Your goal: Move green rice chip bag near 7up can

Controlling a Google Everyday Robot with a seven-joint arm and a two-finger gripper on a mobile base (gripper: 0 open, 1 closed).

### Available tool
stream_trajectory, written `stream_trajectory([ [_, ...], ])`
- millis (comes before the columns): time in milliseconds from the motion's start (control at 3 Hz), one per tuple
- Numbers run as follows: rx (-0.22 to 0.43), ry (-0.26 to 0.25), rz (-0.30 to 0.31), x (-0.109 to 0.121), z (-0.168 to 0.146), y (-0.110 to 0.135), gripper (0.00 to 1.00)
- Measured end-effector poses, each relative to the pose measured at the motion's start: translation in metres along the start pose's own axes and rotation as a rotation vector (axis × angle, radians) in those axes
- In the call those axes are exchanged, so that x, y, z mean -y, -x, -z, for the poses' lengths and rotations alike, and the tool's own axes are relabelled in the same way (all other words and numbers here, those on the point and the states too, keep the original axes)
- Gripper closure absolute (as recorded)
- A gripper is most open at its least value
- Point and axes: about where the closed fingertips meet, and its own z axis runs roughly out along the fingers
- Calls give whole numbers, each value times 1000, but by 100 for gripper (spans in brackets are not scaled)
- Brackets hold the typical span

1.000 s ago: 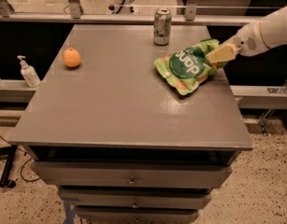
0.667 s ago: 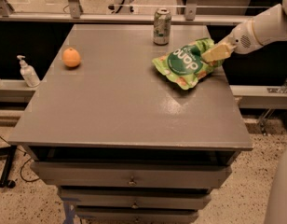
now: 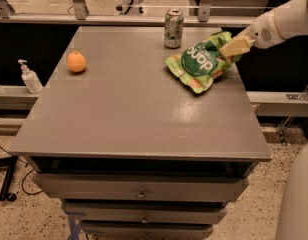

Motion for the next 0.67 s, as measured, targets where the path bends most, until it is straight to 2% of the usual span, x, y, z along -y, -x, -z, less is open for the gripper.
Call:
stream_trajectory([
  [333, 146, -72, -3, 18, 34, 45, 100],
  [667, 230, -109, -38, 27, 49, 60, 100],
])
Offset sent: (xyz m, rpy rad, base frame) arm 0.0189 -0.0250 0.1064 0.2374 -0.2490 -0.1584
